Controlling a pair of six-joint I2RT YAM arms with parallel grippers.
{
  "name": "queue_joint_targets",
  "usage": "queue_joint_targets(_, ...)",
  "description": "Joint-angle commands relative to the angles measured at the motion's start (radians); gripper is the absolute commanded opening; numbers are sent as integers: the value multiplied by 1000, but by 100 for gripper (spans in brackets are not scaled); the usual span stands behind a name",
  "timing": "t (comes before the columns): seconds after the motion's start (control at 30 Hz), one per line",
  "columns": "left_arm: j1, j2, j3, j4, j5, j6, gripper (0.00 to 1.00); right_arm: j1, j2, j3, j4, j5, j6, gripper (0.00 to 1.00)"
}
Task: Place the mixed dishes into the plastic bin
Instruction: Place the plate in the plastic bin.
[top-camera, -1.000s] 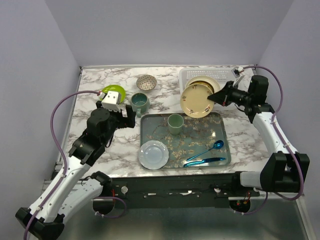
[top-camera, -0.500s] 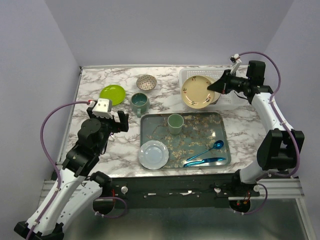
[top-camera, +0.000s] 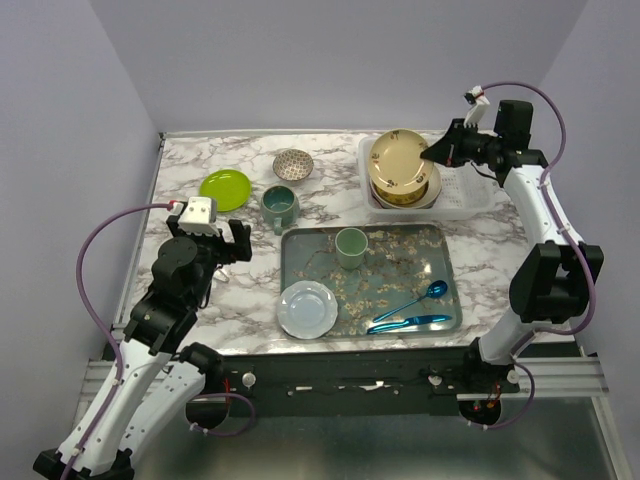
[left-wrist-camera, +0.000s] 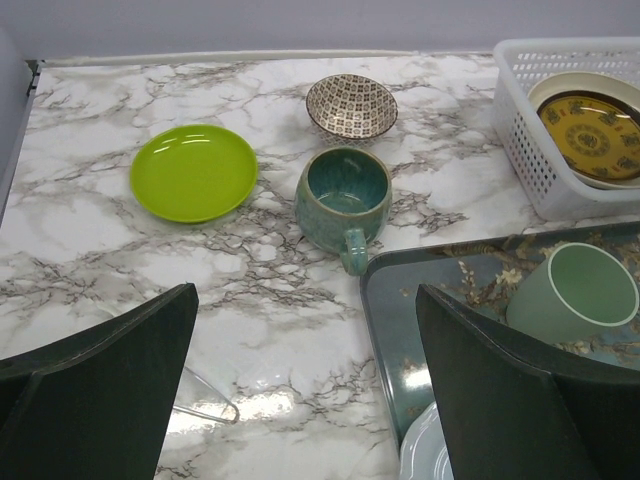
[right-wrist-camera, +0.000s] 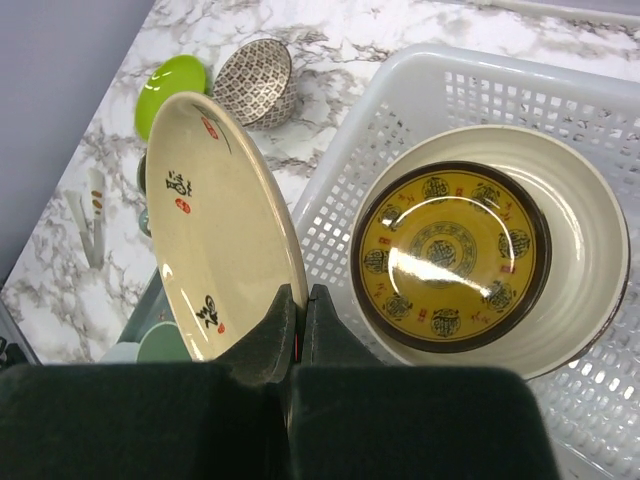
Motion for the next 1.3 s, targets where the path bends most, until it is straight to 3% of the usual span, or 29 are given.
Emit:
queue_joint_targets(0.0,16,-7,-10,24,8,1,99,-7,42,66,-16,57,22,0)
queue_joint_targets(1.27,91,7,-16,35,59,-8,99,-7,375,264,-50,213,-13,3)
